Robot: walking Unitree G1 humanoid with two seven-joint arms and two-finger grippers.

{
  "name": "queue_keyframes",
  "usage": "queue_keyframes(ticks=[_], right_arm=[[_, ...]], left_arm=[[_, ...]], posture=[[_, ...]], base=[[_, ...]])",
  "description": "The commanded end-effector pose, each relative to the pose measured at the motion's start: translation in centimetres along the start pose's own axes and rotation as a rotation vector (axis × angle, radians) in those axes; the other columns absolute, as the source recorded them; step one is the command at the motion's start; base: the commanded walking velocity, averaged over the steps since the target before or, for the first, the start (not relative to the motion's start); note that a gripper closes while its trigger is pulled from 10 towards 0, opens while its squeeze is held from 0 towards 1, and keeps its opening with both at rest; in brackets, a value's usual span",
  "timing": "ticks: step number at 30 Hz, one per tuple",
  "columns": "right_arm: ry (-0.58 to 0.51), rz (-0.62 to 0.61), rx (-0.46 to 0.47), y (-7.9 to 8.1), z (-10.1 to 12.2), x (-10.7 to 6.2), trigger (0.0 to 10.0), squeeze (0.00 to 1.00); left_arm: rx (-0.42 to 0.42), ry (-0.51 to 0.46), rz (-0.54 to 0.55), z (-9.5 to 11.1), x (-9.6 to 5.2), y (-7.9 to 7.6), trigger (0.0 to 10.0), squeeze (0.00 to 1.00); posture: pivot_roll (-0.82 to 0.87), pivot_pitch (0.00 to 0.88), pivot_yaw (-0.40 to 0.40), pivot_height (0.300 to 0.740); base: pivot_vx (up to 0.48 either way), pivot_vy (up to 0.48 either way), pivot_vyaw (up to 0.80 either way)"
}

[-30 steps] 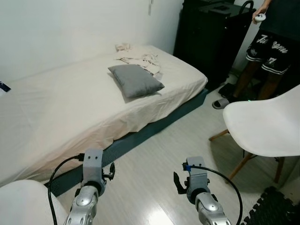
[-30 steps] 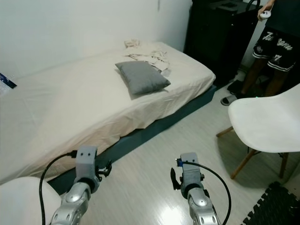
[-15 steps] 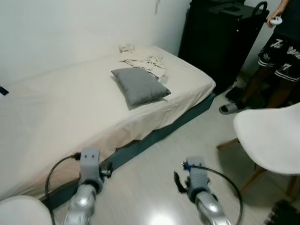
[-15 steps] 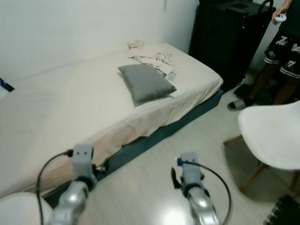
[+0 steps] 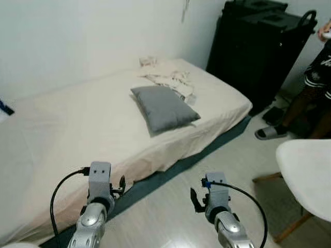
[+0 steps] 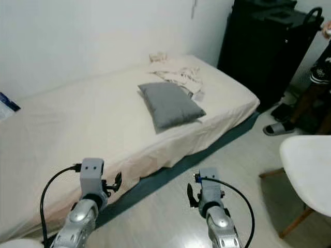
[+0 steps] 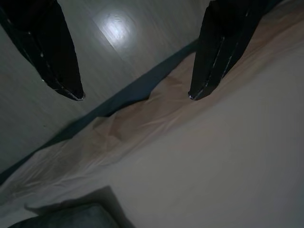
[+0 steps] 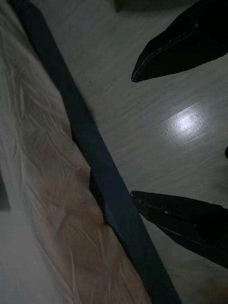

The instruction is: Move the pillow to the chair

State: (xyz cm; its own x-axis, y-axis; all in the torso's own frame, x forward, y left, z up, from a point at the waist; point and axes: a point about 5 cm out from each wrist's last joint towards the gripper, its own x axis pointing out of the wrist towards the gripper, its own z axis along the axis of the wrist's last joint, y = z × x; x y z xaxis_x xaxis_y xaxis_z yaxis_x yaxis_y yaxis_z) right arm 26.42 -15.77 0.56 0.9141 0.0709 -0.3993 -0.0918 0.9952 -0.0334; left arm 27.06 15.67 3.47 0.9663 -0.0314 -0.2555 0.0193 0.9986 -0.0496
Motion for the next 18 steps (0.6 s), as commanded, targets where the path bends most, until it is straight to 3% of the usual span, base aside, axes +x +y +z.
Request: queue_keyframes(ticks=[1,18], right_arm=[[0.009,-0.012,0.006,-0.26,-0.28,-0.16,10.0,0.00],[0.015,-0.008,-0.001,0.06,-0.47,-0.12,10.0,0.00]], left_arm=[[0.003,0.012,-0.014,-0.09,0.02,-0.32,10.0,0.00],[0.015,0.012,-0.023,0.01,-0.01,-0.20,10.0,0.00]], posture=[[0.02,0.103,-0.005,0.740],[0.03,0.106,0.004,0.740]], base=[[0.375,0.000,-0.80],[0.372,0.000,0.00]])
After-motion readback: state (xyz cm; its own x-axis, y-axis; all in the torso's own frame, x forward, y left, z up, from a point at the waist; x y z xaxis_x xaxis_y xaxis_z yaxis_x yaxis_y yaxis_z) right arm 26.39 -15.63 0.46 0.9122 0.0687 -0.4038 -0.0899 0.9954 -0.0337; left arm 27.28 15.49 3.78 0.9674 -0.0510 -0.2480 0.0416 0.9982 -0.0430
